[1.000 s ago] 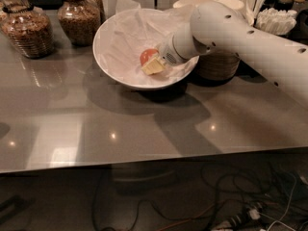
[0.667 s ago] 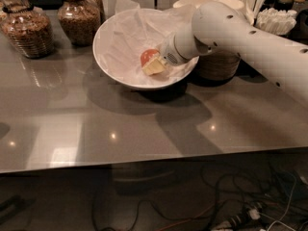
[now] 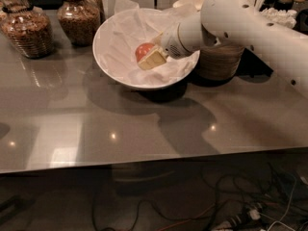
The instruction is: Pick apple from white bowl
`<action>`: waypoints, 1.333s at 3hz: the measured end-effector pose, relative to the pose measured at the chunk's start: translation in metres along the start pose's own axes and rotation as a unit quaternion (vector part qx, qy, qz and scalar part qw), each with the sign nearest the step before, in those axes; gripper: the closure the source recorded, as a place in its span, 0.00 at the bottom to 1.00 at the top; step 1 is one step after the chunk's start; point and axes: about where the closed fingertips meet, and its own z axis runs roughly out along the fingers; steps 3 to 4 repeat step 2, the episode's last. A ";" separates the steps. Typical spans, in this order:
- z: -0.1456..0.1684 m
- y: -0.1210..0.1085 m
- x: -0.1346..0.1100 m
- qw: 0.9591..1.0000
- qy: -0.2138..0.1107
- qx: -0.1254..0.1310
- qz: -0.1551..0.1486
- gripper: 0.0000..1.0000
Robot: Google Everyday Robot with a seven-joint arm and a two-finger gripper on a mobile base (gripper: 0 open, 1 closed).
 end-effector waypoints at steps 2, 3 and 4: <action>-0.086 0.018 -0.031 0.997 -0.039 -0.062 -0.013 1.00; -0.086 0.018 -0.031 0.997 -0.039 -0.062 -0.013 1.00; -0.086 0.018 -0.031 0.997 -0.039 -0.062 -0.013 1.00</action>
Offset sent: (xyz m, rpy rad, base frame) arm -0.1124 -0.0610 0.1000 0.0640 0.1098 0.2278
